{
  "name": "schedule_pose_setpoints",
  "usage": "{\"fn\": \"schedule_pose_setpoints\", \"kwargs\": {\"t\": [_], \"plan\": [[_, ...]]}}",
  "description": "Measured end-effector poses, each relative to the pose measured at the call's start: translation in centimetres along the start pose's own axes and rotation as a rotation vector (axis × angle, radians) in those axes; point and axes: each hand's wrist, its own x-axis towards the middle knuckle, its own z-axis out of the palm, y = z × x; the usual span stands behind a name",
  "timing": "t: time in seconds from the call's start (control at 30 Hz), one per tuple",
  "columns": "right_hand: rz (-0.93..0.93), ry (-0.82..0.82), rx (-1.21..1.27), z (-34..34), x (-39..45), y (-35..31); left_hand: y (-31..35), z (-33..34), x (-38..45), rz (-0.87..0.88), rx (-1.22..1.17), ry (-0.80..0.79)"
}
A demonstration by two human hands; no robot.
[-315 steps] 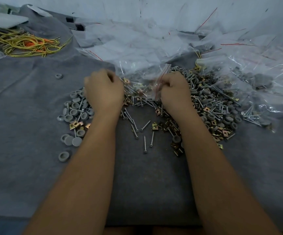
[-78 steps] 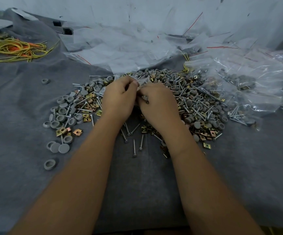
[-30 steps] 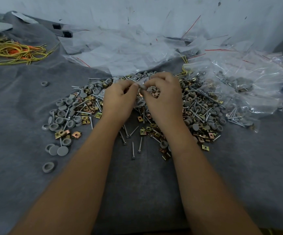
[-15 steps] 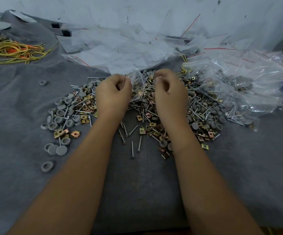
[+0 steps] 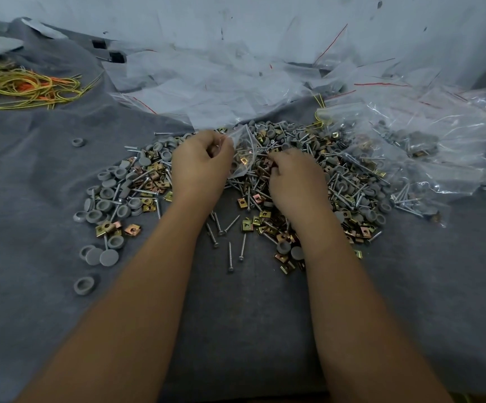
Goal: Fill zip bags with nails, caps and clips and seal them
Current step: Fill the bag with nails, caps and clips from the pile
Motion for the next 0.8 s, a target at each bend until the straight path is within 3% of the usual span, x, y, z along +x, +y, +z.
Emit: {"fn": "schedule_pose_setpoints", "kwargs": {"t": [0.37,0.5,0.6,0.67,0.8], "plan": [[0.087,0.174,0.332,-0.4,-0.1,-0.8,0.1,0.0,-0.1,0.013,0.031,-0.017],[0.009,0.315,0.329,-0.4,-0.2,-1.0,0.1,0.0,0.0,0.005,0.024,-0.02],[-0.048,0.391,0.539,-0.6,-0.3,-1.7,0.0,0.0,0.0,-0.001,0.012,-0.037],[-0.102,0.401,0.613,-0.8,-0.5,-2.1,0.0,0.0,0.0,0.001,-0.001,-0.046],[-0.227,0.348,0.497,-0.2,-0.8,-2.5,0.5,-0.1,-0.2,0.035,-0.027,-0.065]]}}
